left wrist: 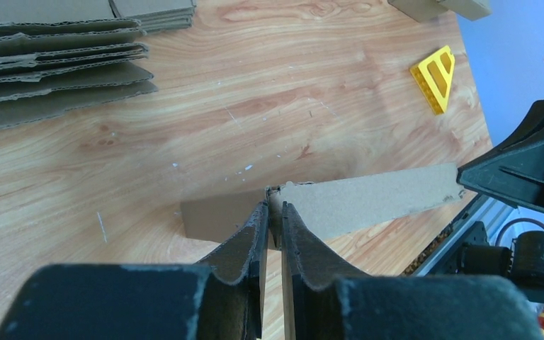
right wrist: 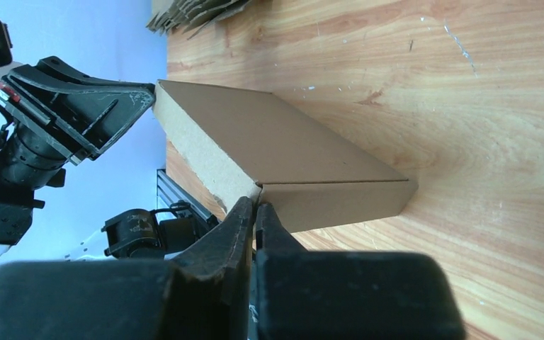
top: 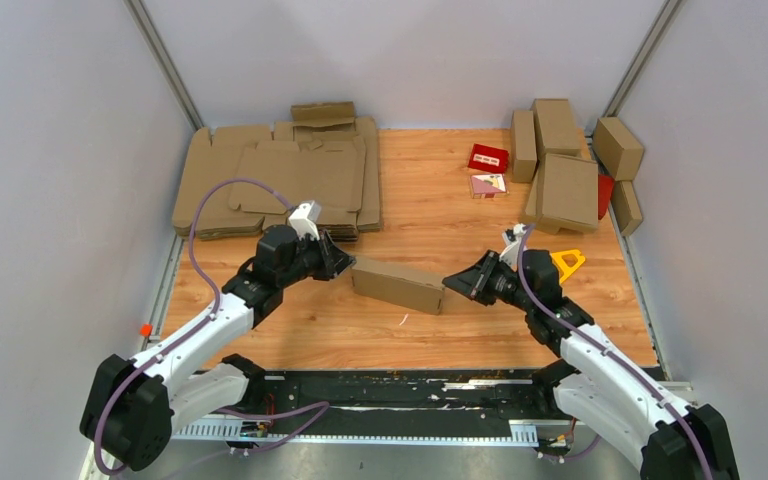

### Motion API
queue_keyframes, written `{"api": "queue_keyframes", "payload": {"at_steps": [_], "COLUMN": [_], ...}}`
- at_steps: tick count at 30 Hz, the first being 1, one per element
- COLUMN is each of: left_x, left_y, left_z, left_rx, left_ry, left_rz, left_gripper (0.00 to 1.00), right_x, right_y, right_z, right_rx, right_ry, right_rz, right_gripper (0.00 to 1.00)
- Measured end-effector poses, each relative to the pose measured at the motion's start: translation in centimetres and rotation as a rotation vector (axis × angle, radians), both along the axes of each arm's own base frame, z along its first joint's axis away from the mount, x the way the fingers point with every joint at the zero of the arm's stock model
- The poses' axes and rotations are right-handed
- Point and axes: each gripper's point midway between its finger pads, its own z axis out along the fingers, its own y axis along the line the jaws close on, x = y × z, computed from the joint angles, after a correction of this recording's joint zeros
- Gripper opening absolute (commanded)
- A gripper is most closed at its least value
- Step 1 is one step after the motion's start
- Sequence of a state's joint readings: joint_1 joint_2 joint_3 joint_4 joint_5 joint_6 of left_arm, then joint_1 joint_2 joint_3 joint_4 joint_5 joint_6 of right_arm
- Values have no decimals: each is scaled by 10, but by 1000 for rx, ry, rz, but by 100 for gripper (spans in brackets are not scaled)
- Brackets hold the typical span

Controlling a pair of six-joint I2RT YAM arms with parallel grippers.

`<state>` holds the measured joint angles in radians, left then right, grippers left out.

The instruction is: Fold the paper box

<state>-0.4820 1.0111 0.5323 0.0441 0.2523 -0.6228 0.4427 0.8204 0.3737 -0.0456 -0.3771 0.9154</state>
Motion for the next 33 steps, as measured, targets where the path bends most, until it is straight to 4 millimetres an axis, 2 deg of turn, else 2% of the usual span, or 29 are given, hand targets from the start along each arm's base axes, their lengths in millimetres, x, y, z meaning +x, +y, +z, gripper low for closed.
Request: {"api": "queue_keyframes", "payload": {"at_steps": [10,17,18,22,25,27,31,33], "left_x": [-1,-15,-19,-33,-45,-51,-58,-60], "left_y": [-1,4,6,14,22,28,37,39], "left_z": [1,2,2,-2,-8,-9,-4,0], "left_rx": [-3,16,23,61,90,102,105,86], "left_ry": [1,17,23,56,95,111,102,84], "left_rz": [-8,-39,-42,-52,-48,-35,0,17], "left_gripper": [17,26,30,56,67,73,77,77], "right_x": [1,-11,-14,-29,-46,-59,-78,-82], "right_y": [2,7,8,12,14,15,5,0], "right_z": [3,4,4,4,0,-7,-33,-39], "right_rx": [-8,-56,-57,-63,-72,-88,-157,-187], "right_ry": [-44,-116,-125,-144,-136,-119,-27,-7], "right_rz": [33,164,187,275,338,377,405,405], "right_gripper": [0,5,6,14,23,35,71,89]}}
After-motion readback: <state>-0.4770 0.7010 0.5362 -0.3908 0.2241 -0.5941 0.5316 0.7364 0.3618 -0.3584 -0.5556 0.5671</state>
